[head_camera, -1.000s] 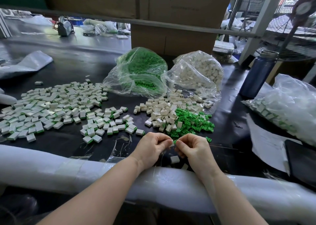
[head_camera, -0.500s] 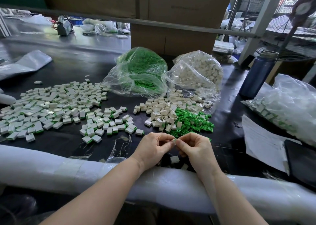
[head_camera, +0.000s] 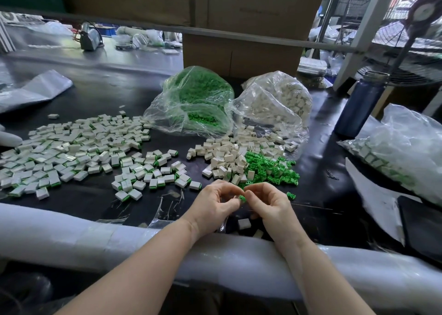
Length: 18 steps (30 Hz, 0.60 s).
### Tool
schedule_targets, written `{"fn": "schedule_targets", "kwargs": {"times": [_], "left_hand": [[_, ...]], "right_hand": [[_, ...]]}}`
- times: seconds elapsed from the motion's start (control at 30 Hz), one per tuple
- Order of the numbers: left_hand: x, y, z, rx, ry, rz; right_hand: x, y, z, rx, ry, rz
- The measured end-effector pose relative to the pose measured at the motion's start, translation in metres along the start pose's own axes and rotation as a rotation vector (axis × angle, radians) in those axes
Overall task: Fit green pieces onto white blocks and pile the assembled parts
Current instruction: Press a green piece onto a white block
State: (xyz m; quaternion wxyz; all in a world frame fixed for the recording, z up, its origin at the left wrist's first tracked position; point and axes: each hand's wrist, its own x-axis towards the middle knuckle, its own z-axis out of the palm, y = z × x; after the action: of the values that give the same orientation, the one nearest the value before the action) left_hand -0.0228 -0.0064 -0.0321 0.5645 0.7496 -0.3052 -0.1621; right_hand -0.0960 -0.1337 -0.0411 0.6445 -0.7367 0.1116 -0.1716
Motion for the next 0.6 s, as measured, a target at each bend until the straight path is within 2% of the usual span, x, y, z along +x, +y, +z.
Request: {"fn": "schedule_targets", "kwargs": {"times": [0.2, 0.6], "left_hand": [[-0.0004, -0.0002, 0.0026, -0.026, -0.05, 0.025], [-0.0002, -0.0019, 0.0041, 0.023, -0.14, 0.048]], "right_hand": [[-0.0007, -0.004, 0.0018, 0.065, -0.187, 0.078], [-0.0014, -0.002, 0.0002, 0.053, -0.136, 0.07]]}}
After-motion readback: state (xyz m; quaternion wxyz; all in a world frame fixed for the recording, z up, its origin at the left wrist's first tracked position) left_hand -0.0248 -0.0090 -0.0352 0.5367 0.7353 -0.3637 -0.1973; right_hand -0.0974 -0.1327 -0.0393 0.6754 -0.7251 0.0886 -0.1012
